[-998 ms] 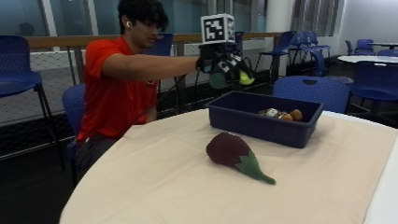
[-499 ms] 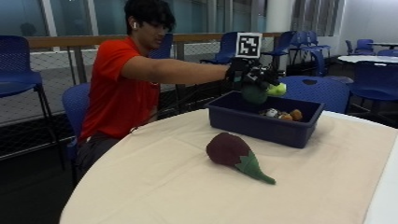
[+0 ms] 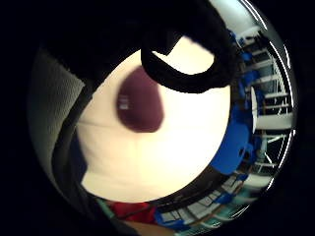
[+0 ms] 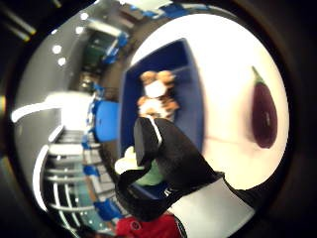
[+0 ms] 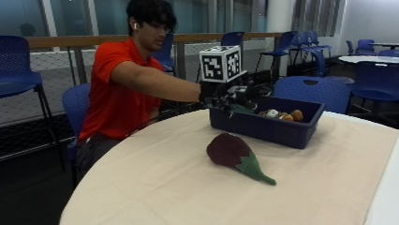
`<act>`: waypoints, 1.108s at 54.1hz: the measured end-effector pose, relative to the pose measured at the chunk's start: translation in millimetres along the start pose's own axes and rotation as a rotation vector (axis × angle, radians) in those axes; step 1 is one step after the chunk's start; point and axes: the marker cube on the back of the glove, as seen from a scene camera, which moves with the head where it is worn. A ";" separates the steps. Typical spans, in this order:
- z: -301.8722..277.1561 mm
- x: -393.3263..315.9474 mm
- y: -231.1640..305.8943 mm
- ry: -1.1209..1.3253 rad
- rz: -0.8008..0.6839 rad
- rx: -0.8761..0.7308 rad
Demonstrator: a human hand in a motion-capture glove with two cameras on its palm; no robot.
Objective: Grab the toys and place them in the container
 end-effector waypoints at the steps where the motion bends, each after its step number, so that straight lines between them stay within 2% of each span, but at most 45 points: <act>1: 2.9 7.7 -0.5 0.014 0.015 -0.010; 15: 48.8 72.5 -17.2 0.087 0.166 -0.186; 26: 91.3 75.7 -23.5 0.087 0.166 -0.380; 34: 95.0 62.3 -21.4 0.249 0.102 -0.449; 49: 83.2 46.1 -14.4 0.243 0.046 -0.215; 60: 25.8 22.0 0.8 0.152 0.006 -0.111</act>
